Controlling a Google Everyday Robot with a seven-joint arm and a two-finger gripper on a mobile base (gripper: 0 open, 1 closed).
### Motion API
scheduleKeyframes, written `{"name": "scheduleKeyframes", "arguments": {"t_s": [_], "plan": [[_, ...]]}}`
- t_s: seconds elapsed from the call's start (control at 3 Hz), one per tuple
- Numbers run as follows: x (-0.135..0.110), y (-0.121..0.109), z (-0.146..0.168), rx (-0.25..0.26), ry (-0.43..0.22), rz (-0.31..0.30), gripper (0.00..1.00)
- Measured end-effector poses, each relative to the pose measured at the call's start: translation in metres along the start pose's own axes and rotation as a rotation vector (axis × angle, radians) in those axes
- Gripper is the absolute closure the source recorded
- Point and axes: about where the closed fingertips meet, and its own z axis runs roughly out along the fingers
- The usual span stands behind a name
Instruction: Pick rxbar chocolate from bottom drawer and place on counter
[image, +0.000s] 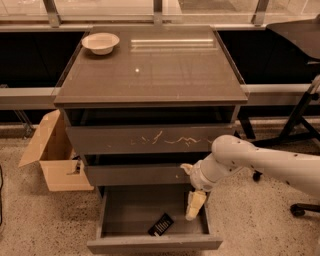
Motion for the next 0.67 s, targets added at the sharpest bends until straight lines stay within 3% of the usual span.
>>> {"name": "scheduleKeyframes", "arguments": {"t_s": [0.33, 0.67], "plan": [[0.014, 0.004, 0.026, -0.051, -0.025, -0.034, 0.0], [0.038, 0.016, 0.085, -0.137, -0.084, -0.077, 0.0]]}}
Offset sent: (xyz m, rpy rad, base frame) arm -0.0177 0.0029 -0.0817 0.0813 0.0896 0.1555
